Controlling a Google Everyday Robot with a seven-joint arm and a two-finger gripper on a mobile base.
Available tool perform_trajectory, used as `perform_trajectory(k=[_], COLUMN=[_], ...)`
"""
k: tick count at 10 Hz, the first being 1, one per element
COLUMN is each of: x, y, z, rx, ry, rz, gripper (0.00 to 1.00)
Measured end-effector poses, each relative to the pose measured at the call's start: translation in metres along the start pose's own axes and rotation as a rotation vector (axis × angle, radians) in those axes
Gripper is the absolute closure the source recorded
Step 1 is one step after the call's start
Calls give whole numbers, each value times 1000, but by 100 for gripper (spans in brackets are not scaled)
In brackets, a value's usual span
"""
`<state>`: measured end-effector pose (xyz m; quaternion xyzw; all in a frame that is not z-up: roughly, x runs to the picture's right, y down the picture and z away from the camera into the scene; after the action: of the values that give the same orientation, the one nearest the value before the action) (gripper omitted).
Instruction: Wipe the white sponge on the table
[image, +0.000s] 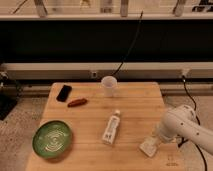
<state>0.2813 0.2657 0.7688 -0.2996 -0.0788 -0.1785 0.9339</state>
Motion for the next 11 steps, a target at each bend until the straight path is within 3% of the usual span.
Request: perform_trajectory(k=[2, 4, 7, 11], x=[4, -11, -17, -22], y=[-9, -11, -14, -22], z=[1, 5, 7, 9], rx=[2, -18, -20, -37], ry=[22, -13, 11, 5], rz=[-3, -28, -46, -61], gripper=[100, 100, 100, 100])
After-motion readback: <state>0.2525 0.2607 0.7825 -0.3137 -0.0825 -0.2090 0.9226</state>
